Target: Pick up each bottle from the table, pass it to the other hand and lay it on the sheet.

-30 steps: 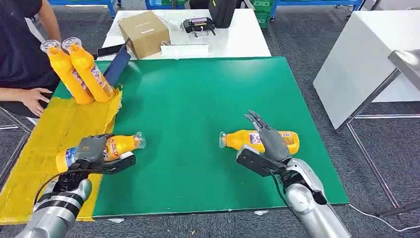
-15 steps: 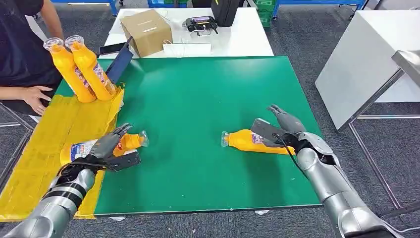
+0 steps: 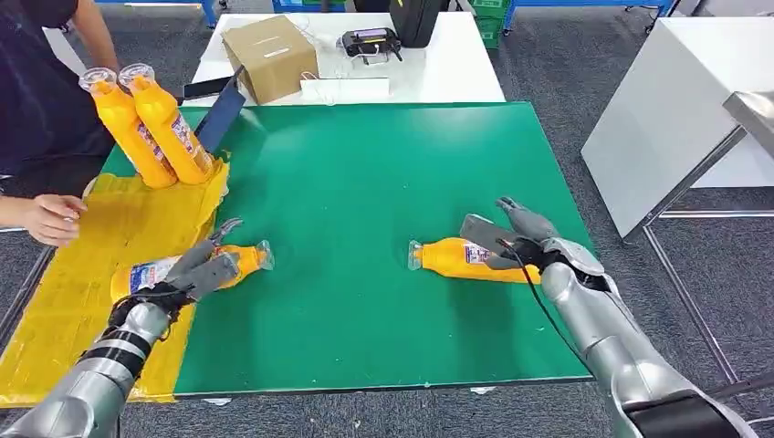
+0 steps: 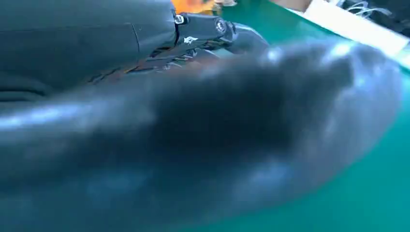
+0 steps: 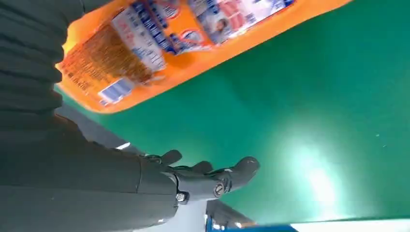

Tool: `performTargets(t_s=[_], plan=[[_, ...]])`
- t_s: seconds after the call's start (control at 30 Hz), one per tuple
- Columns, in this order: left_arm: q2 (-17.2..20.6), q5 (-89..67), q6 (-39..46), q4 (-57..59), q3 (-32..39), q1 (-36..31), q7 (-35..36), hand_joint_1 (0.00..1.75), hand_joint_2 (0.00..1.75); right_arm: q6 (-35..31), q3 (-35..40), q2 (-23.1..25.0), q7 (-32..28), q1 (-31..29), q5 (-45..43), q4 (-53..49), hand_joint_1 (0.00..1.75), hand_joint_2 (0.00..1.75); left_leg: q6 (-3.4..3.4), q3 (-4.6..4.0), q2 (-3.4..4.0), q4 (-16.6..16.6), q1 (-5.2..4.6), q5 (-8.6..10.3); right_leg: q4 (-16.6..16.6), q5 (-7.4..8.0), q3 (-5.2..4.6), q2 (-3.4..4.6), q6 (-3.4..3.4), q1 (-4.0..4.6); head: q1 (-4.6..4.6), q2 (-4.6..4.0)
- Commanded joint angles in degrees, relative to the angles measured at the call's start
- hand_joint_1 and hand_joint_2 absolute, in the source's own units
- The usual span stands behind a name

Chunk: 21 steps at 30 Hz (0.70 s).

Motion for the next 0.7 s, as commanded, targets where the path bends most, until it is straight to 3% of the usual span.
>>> performTargets(t_s=[0.03, 0.23, 0.4, 0.7], plan=[[-2.37, 6.55, -3.06, -8.77, 1.82, 3.58, 1.64, 0.00, 0.00, 0.25, 3.18, 5.17, -2.02, -4.50, 1.53, 16.34, 0.00, 1.75, -0.04, 0.06, 0.05, -0.02, 0.05, -0.04, -0.06, 0.00, 0.04, 0.28, -0.05, 0.02, 0.00, 0.00], [-2.15, 9.34, -3.15, -4.07, 1.42, 1.23, 0.96, 0.00, 0.00, 8.65, 6.88, 2.51, -6.13, -4.76, 0.42, 19.47, 0.00, 1.75, -0.05, -0.26, -0.06, 0.04, 0.04, -0.02, -0.01, -0.02, -0.27, 0.17, -0.06, 0.02, 0.00, 0.00], [-2.07, 9.46, -2.36, -2.15, 1.44, 0.29, -0.15, 0.00, 0.00, 15.35, 10.93, -1.57, -6.13, -4.97, -0.76, 17.89, 0.00, 1.75, -0.05, -0.19, -0.07, 0.01, 0.08, -0.05, -0.07, -0.05, -0.20, 0.22, -0.05, 0.07, 0.02, 0.00], [-2.64, 9.97, -1.99, -1.91, 1.72, 0.13, -0.36, 0.00, 0.00, 15.54, 15.90, -6.28, -4.02, -3.30, -2.03, 15.32, 0.00, 1.75, -0.04, -0.19, -0.27, 0.01, 0.11, -0.03, -0.12, -0.04, -0.16, 0.08, -0.06, 0.08, 0.02, 0.00]])
